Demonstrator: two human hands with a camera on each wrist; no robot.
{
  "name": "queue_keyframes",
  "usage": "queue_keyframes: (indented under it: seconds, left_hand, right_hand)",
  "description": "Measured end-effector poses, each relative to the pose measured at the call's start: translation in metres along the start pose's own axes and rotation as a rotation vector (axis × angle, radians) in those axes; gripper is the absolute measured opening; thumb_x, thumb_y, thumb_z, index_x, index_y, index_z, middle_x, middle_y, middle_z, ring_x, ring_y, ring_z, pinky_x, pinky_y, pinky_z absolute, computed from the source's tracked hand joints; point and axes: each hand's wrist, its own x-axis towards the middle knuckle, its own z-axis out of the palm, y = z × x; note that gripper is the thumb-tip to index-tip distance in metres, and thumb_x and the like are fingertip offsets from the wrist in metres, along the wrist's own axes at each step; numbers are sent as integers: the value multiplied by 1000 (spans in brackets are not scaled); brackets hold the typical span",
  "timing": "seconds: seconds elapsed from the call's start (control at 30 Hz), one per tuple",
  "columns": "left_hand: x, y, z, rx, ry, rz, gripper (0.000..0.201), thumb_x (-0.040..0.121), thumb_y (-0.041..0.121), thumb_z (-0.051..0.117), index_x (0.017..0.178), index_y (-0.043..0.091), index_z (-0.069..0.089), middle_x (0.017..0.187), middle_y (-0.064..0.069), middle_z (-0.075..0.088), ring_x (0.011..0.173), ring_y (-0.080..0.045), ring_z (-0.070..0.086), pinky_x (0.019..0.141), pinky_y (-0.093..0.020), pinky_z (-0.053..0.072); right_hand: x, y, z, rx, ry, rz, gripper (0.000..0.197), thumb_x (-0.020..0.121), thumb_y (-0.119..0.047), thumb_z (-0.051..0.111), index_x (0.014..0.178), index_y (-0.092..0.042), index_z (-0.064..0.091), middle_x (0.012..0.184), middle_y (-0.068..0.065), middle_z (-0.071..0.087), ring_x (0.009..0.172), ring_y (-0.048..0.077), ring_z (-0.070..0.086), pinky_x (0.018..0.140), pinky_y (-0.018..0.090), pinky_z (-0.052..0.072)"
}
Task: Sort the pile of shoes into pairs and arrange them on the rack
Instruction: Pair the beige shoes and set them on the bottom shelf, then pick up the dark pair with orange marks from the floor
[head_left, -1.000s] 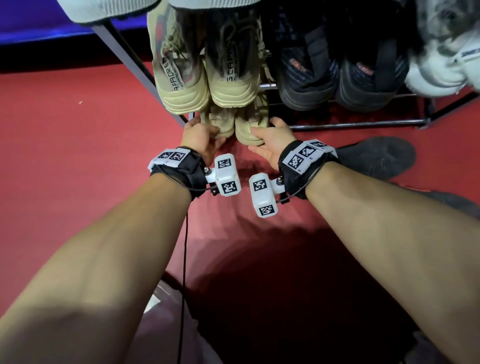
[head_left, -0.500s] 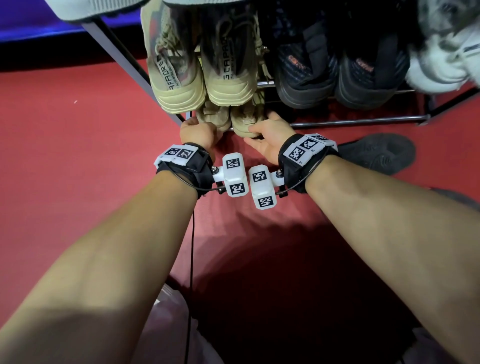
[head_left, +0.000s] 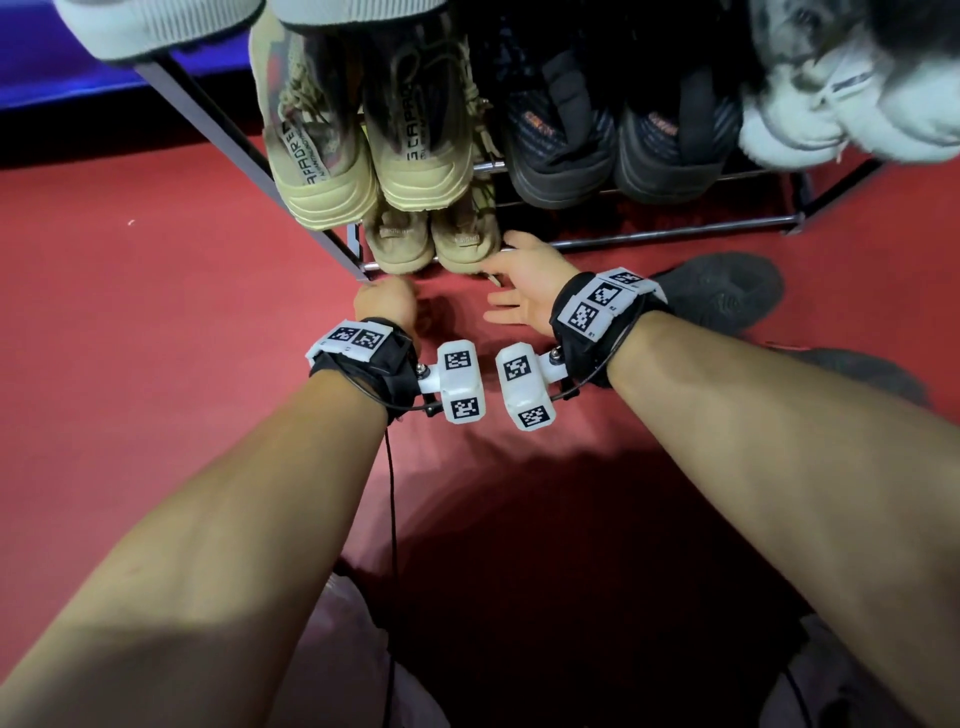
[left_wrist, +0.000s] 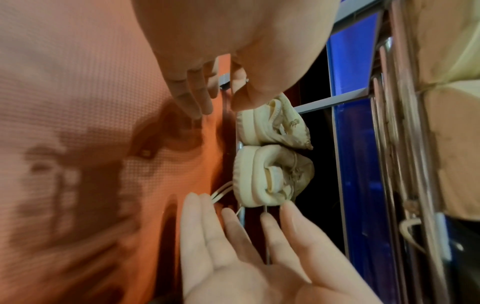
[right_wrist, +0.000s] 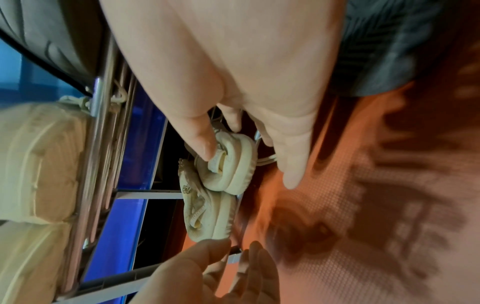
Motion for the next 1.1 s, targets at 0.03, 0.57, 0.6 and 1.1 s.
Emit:
queue_keyframes:
  seconds: [0.03,0.57,0.6,1.1]
  left_hand:
    - [-5,-3,3,29,-32,4,42,98,13,48,138,3,49,83,1,57,60,-11,50,33,-12,42]
    - [-75,-46,137,365,-197,359,19,53,22,59,71,24,62,91,-6,71,91,-31,70,89,-42,57]
    - [-81,-46,140,445,-204,412,28,51,25,60,78,26,66,100,-6,71,97,-31,68,91,-42,56]
    - [-95,-51,166,1194,-195,857,48,73,26,72,118,25,53,151,0,35,145,-22,22,114,-53,22]
  right_hand:
    - [-4,3,-6,-8,6,4,64,95,-11,57,150,-26,27,147,10,40,131,40,43,99,56,46]
    - [-77,30,-174,-601,431,-183,32,77,-14,65,108,-21,67,94,0,64,86,20,60,81,31,50]
    - [-80,31,-184,-660,448,-190,31,77,-15,66,106,-25,67,97,0,67,89,20,62,84,29,50]
    - [-84,56,-235,-1298,342,23,68,66,-27,70,129,-41,49,125,-4,57,119,26,51,108,46,35]
